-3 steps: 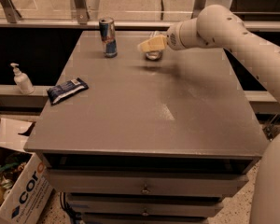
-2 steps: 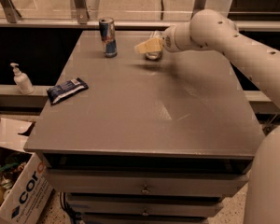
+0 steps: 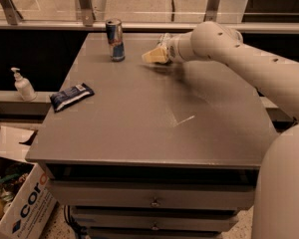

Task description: Pick 7up can

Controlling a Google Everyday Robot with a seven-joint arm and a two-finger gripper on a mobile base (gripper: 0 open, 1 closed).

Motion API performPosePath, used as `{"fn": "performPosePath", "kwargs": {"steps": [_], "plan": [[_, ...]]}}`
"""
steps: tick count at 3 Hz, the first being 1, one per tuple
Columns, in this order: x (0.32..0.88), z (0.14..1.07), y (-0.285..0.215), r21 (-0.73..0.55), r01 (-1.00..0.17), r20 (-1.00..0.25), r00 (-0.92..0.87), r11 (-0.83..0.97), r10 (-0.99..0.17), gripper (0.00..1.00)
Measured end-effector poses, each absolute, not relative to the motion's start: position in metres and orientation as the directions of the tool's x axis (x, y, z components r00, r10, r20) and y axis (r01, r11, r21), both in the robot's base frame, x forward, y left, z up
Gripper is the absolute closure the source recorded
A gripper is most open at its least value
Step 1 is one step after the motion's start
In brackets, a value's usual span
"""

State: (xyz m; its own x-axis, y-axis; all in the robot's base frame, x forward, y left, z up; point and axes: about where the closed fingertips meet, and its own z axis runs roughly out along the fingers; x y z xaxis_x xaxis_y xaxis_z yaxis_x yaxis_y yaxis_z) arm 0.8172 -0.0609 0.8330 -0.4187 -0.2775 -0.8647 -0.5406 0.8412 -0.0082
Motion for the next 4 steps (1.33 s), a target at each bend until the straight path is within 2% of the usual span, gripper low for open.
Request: {"fn": "performPosePath", "kwargs": {"steps": [3, 4], "plan": [[0.813, 0.832, -0.086, -0.057, -0.507, -0.875, -0.390, 0.860, -0.287, 0.87], [0.803, 0.846, -0.098, -0.067, -0.510, -0.887, -0.362, 0.857, -0.285, 1.00]]}}
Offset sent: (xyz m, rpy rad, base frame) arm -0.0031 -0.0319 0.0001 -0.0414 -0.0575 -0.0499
